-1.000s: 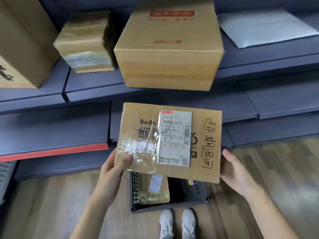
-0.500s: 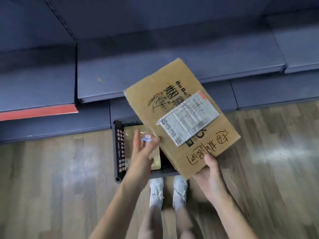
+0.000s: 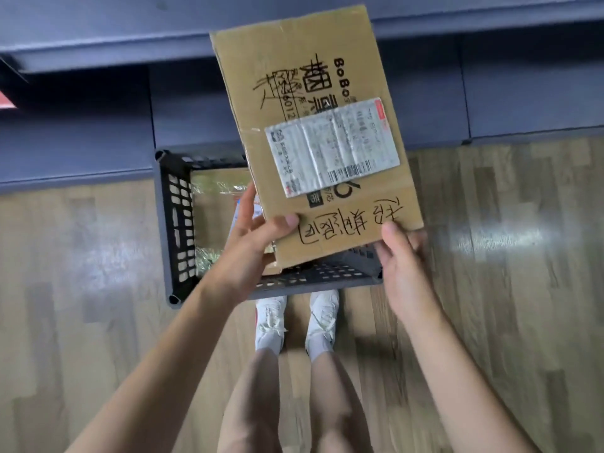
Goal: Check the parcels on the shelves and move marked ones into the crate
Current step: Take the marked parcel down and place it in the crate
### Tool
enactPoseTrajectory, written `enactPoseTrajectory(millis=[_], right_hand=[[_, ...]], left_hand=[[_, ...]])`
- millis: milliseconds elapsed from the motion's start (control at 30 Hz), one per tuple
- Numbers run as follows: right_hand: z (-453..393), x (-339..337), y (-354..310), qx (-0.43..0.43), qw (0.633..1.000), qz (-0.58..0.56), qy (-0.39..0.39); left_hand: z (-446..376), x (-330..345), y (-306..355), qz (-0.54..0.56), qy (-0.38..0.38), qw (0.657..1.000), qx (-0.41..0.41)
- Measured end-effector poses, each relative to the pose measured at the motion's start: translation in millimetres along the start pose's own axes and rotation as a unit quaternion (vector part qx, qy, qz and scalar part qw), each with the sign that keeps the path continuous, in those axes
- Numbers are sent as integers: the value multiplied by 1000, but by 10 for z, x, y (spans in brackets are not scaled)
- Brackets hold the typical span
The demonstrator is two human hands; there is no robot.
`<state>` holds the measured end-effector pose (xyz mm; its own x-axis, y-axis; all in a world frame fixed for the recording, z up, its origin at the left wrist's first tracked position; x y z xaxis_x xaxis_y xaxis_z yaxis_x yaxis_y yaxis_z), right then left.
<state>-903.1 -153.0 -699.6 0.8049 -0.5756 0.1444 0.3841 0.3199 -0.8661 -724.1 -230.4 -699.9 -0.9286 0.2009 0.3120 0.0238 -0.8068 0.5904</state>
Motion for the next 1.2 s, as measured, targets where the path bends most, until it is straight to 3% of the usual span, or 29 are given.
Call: enactPoseTrajectory(millis=[167, 433, 567, 767, 900, 1200], right_hand=[[-375, -217, -38, 2, 988, 132, -81], [-627, -286, 132, 70, 954, 269, -112], [-782, -403, 450, 87, 948, 294, -87], [-988, -568, 1168, 104, 921, 371, -61], [-1038, -597, 1366, 94, 910, 403, -32], [-962, -648, 1273, 102, 912, 394, -50]], left_hand=[[-241, -108, -152, -19, -26, 999, -26], [-564, -46, -370, -7, 2, 999, -40], [-841, -36, -604, -53, 33, 996, -61], [-1184, -177, -1033, -224, 93, 970, -8], [-1325, -236, -1232, -233, 137, 963, -17], [-1207, -236, -1251, -271, 137, 952, -32]])
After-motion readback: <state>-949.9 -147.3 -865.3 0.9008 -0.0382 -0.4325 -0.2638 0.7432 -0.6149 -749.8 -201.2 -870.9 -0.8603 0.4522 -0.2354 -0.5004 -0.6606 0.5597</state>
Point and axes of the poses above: each hand's wrist, its own z-axis away from the middle knuckle, its own x-axis out of the palm, y = z × x, the point moved 2 cm from there along -z, towards the middle knuckle, and after that the axes turned 8 degrees about -x, right-handed, at the moved point
